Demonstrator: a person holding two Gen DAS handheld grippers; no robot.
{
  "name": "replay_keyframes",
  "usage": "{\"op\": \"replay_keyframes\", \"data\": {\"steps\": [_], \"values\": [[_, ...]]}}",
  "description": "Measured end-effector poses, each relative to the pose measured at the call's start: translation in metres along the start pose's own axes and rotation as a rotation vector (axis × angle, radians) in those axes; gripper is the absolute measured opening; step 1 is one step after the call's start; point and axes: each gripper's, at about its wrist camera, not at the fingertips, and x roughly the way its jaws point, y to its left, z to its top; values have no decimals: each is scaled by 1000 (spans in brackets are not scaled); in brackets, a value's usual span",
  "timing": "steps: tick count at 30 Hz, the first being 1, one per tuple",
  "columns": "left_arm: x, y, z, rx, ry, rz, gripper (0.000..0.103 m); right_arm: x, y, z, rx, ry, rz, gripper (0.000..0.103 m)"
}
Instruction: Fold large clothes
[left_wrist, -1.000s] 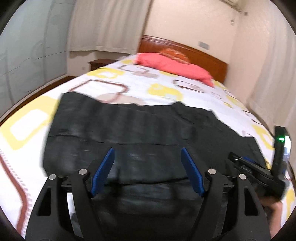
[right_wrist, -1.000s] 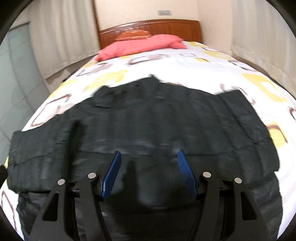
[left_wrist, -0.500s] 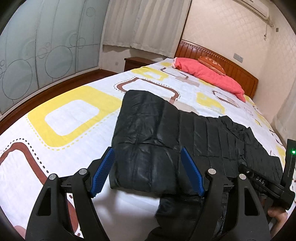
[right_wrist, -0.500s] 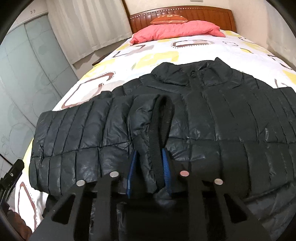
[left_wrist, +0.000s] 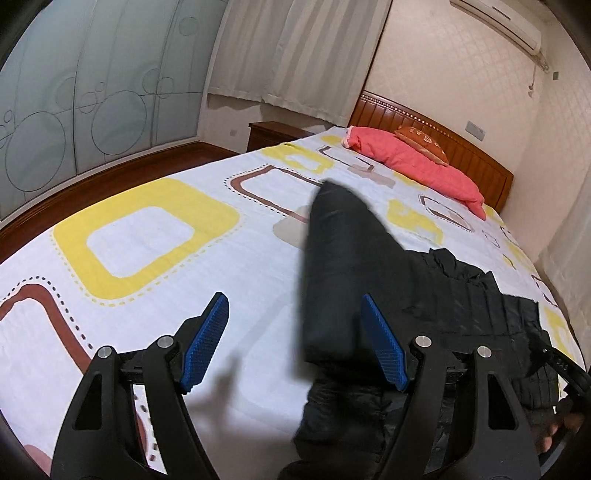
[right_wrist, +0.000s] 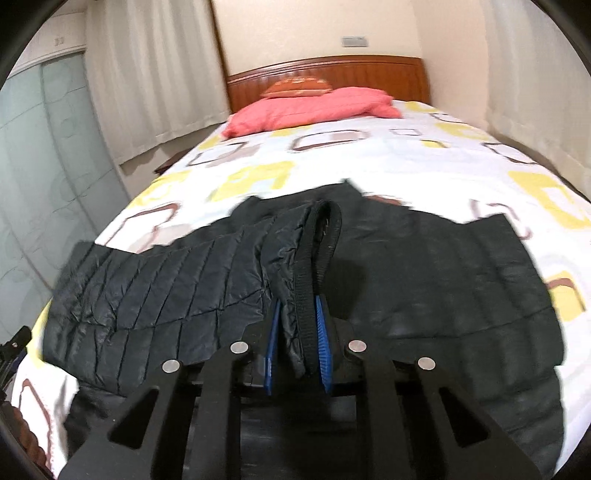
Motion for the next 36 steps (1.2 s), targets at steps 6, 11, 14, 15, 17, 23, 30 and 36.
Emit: {"op": "replay_keyframes", "data": {"steps": [6, 11, 14, 15, 17, 23, 30, 36], "values": [[11, -24, -7, 45, 28, -21, 74, -2, -63, -2, 57, 7, -97, 19], [22, -46, -14, 86, 49, -30, 74, 0, -101, -9, 83, 27, -153, 19], [31, -56, -18, 102, 66, -33, 74, 5, -121, -15, 103, 47, -169, 19], [33, -59, -19, 107, 70, -32, 74, 8, -126, -17, 109, 55, -175, 19], [39, -65, -21, 125, 81, -28, 74, 12, -133, -21, 117, 67, -182, 19], [56, -77, -27, 167, 119, -17, 74, 18, -144, -25, 142, 86, -162, 21], [59, -83, -13, 172, 94, -27, 74, -11, -127, -15, 154, 1, -199, 59], [87, -93, -22, 222, 138, 21, 74, 16, -96, -19, 88, 55, -142, 55]]}}
